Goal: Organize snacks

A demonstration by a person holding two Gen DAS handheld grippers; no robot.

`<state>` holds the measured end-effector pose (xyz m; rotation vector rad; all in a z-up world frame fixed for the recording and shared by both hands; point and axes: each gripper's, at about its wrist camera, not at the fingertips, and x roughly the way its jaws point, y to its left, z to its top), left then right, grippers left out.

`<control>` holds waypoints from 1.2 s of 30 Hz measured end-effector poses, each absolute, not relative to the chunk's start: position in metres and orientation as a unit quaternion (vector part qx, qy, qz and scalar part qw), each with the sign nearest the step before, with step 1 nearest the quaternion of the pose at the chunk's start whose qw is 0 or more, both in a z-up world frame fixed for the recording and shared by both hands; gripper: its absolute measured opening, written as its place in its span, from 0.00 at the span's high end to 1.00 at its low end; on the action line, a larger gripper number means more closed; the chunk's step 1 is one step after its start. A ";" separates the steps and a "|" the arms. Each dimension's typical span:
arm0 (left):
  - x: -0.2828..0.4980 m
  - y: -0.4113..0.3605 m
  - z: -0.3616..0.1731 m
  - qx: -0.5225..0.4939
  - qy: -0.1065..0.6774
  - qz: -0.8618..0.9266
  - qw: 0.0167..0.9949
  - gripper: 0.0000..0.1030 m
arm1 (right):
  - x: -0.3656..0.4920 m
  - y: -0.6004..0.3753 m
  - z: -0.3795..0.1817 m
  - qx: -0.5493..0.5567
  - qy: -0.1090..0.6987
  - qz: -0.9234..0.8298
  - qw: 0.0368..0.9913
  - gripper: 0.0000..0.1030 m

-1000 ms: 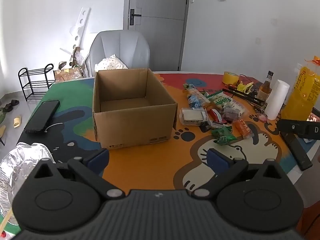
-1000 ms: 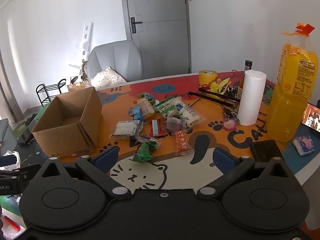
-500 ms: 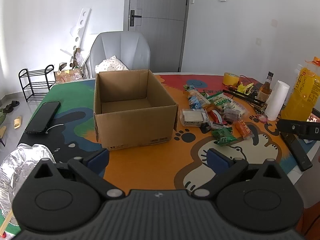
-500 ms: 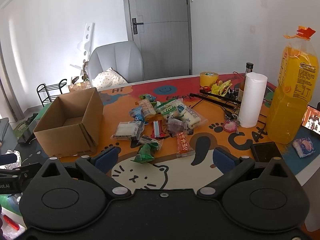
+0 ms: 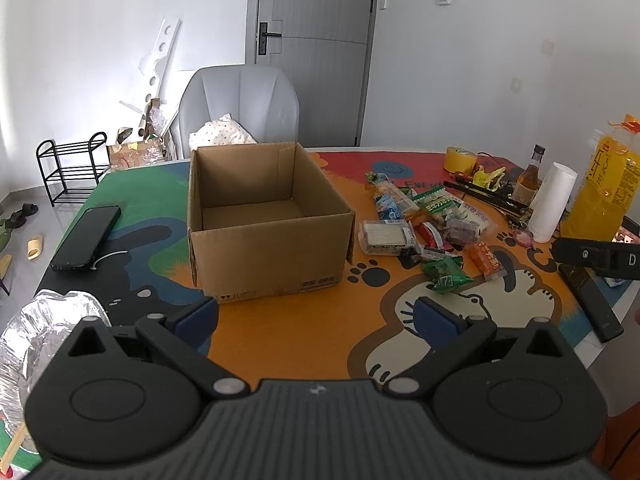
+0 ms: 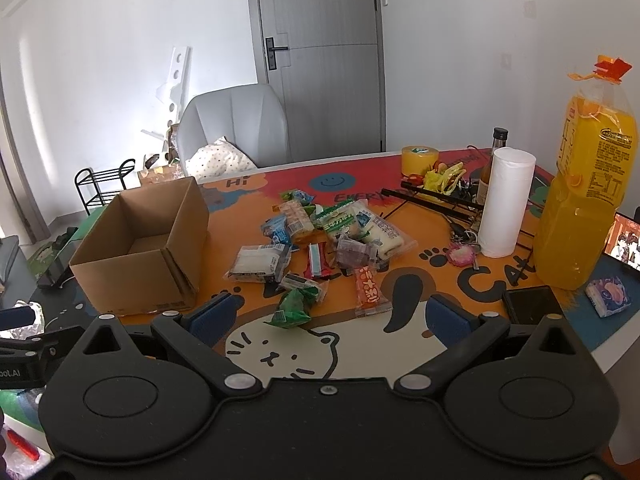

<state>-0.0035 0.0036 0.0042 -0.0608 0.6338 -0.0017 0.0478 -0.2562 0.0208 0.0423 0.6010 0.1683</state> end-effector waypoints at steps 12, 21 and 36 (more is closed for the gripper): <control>-0.005 0.004 0.004 -0.030 0.310 0.000 0.950 0.00 | 0.047 -0.256 0.022 0.020 0.294 0.083 0.952 0.00; -0.005 0.005 0.004 -0.030 0.309 0.001 0.951 0.00 | 0.047 -0.256 0.022 0.021 0.293 0.085 0.952 0.00; -0.001 0.003 0.000 -0.034 0.309 0.003 0.950 0.00 | 0.051 -0.256 0.016 0.017 0.292 0.076 0.953 0.00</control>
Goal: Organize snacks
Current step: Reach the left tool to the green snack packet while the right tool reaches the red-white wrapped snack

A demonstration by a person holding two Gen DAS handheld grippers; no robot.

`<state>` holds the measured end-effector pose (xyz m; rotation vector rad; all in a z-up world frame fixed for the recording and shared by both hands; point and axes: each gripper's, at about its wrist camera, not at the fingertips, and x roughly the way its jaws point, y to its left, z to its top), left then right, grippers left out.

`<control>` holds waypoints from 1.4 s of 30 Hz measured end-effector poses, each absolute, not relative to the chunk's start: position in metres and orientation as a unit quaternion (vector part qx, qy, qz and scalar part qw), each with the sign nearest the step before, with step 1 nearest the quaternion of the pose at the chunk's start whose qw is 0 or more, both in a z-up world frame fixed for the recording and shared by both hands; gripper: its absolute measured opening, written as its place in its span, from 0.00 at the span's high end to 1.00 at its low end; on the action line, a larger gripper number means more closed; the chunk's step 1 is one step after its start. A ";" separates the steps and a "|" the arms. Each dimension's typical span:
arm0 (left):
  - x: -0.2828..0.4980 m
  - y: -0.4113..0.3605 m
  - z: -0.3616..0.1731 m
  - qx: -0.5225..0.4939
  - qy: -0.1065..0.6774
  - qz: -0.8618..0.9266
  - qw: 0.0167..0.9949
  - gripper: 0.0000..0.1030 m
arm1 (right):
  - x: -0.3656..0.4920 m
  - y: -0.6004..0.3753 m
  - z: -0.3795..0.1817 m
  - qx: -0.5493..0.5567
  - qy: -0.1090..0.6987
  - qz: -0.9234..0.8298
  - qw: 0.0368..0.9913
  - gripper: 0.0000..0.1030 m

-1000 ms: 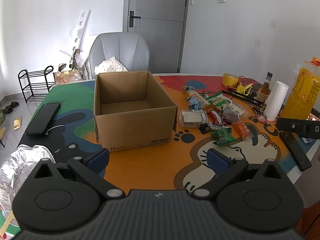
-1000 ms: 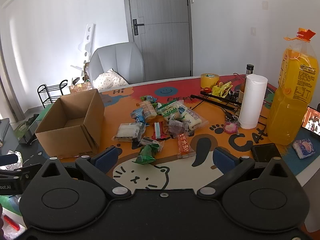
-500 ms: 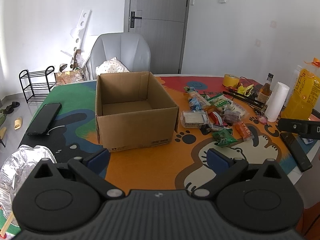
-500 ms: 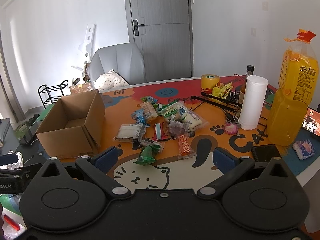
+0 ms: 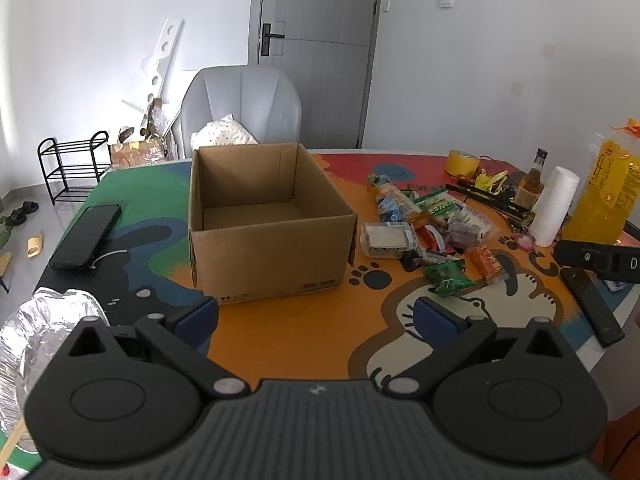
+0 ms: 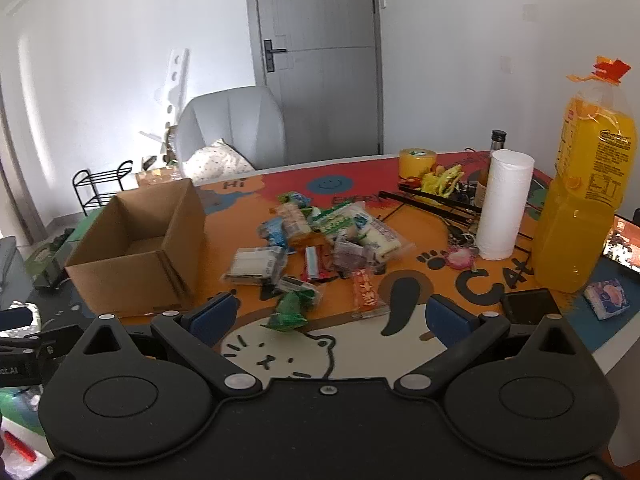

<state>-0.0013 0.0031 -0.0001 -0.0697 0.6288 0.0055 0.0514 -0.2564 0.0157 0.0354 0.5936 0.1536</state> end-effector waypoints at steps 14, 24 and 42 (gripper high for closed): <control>0.036 -0.010 -0.012 -0.017 0.305 -0.013 0.952 0.00 | 0.086 -0.274 -0.009 0.031 0.306 0.051 0.950 0.00; 0.077 -0.040 -0.027 -0.026 0.317 -0.060 0.946 0.00 | 0.117 -0.297 -0.030 0.077 0.320 0.049 0.943 0.00; 0.140 -0.078 -0.057 -0.070 0.355 -0.107 0.926 0.13 | 0.167 -0.305 -0.056 0.084 0.361 0.084 0.925 0.28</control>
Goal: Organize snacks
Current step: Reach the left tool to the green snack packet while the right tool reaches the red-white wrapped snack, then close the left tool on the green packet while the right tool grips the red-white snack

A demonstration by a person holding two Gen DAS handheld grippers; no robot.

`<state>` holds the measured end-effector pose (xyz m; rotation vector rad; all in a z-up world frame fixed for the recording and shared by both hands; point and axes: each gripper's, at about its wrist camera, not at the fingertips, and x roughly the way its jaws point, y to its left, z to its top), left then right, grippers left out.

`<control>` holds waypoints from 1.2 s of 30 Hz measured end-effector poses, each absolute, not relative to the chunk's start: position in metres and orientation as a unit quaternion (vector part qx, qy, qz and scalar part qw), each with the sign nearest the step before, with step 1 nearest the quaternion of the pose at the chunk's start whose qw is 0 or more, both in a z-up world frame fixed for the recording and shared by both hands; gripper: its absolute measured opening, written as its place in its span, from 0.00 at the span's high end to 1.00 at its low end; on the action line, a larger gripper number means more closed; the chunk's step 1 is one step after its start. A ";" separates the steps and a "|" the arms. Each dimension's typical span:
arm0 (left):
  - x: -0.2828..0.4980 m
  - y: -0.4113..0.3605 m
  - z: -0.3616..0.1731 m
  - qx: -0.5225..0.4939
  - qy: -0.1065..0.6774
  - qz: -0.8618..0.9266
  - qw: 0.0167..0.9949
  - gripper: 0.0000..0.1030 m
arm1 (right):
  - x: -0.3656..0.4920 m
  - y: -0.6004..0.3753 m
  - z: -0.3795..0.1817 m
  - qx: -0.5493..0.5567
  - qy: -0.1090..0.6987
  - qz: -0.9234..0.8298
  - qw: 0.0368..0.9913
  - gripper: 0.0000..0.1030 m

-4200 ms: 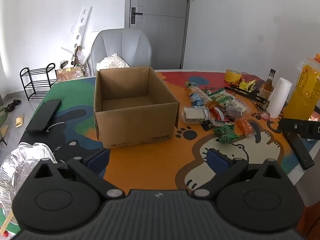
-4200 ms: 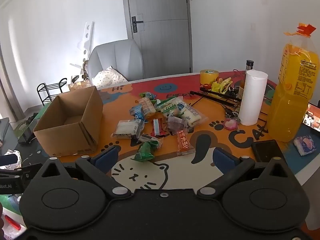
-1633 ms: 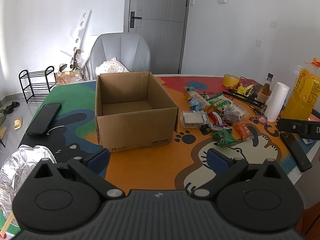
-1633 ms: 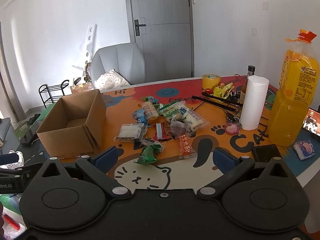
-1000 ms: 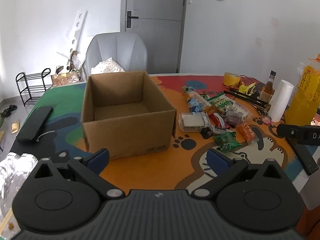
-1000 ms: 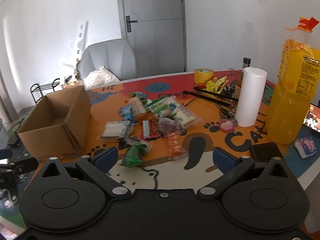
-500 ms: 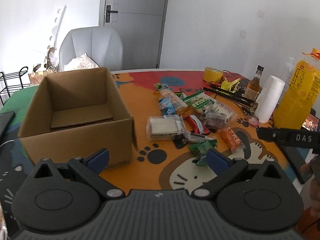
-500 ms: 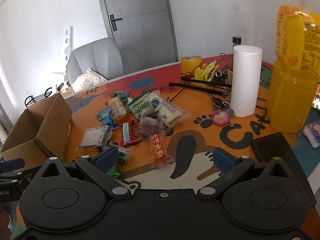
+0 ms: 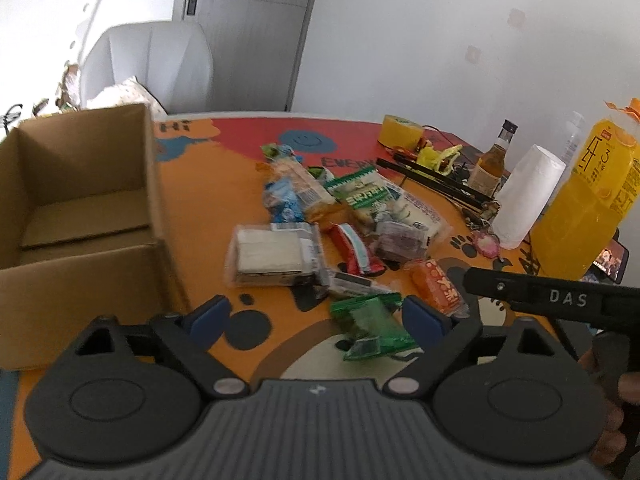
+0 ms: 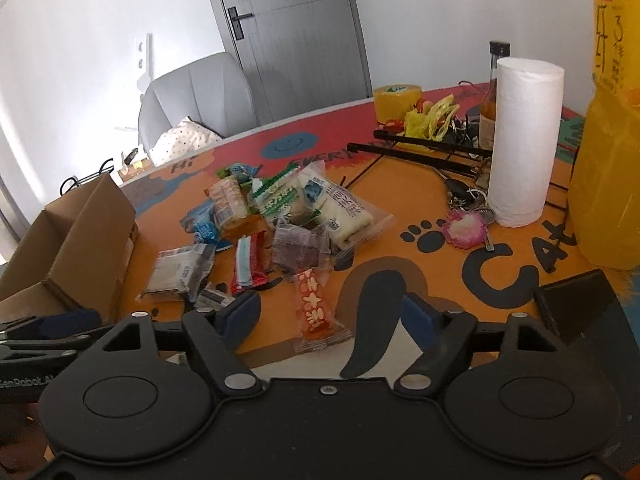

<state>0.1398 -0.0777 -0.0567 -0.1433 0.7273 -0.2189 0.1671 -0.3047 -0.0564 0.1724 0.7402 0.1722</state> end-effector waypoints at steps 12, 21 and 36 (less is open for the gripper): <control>0.176 -0.106 -0.086 -0.085 0.407 -0.121 0.901 0.35 | 0.193 -0.306 -0.078 0.066 0.399 0.118 0.907 0.41; 0.182 -0.122 -0.091 -0.051 0.403 -0.115 0.906 0.50 | 0.201 -0.303 -0.086 0.050 0.402 0.130 0.905 0.42; 0.171 -0.117 -0.079 -0.057 0.385 -0.105 0.915 0.73 | 0.191 -0.294 -0.083 0.042 0.398 0.159 0.903 0.82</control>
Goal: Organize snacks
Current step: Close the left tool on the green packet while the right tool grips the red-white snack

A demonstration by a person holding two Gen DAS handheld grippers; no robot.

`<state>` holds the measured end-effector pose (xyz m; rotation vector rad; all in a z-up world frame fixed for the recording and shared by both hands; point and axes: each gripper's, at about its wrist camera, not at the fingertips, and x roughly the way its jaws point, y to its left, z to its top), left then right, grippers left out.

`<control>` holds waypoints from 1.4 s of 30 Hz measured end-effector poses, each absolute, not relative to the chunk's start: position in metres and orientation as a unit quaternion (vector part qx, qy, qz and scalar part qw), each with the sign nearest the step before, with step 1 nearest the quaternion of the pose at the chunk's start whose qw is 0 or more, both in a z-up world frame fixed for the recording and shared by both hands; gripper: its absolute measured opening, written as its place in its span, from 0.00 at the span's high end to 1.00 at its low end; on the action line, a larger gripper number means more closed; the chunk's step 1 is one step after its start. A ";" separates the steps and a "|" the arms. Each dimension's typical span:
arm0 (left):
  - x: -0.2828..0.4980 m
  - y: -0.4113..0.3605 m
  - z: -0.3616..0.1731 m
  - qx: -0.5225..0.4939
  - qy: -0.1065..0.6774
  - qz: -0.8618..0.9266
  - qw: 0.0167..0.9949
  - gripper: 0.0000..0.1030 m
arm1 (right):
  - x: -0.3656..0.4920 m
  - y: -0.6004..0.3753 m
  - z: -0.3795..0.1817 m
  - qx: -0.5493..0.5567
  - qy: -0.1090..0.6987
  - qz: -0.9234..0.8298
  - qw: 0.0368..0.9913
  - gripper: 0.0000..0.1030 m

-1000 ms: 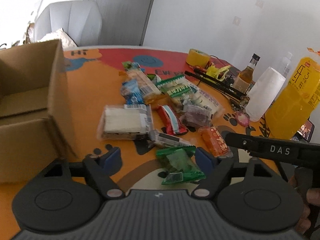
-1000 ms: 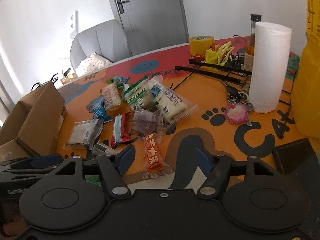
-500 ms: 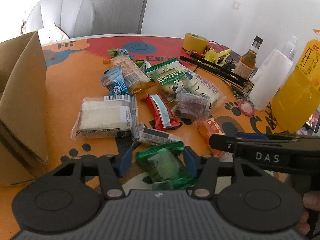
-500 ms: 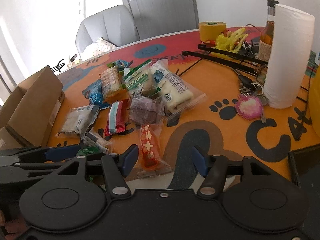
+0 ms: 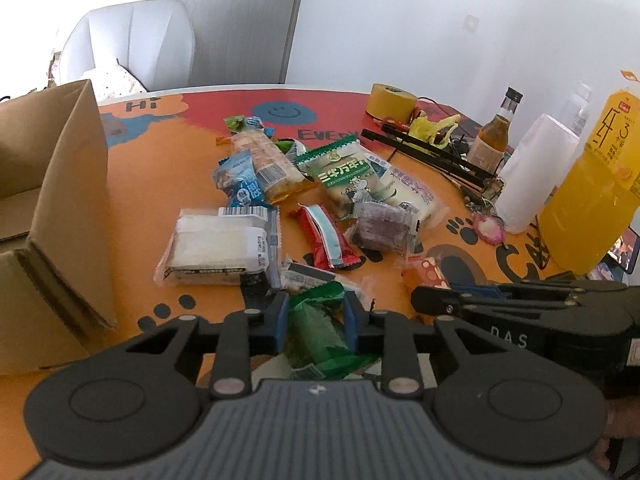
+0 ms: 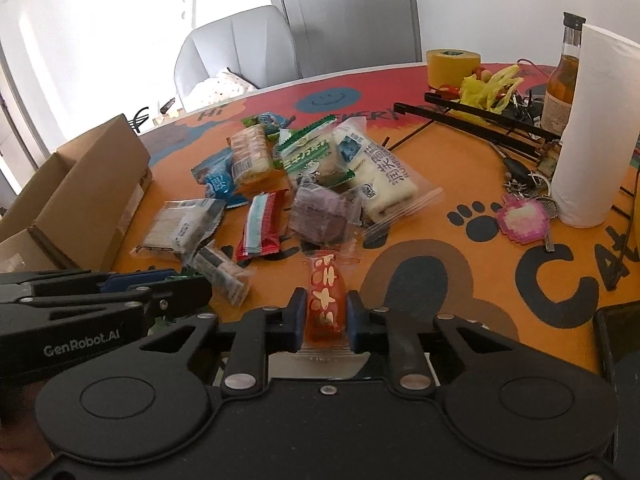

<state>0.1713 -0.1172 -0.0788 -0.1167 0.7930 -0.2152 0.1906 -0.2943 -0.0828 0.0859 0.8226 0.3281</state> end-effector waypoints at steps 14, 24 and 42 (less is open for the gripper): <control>0.158 -0.114 -0.088 -0.040 0.417 -0.079 0.904 0.44 | 0.182 -0.282 -0.084 0.014 0.404 0.152 0.902 0.67; 0.151 -0.105 -0.087 -0.058 0.412 -0.081 0.906 0.69 | 0.178 -0.277 -0.080 0.004 0.392 0.152 0.907 0.82; 0.147 -0.076 -0.039 -0.070 0.351 -0.058 0.932 0.69 | 0.180 -0.253 -0.038 0.019 0.333 0.186 0.924 0.83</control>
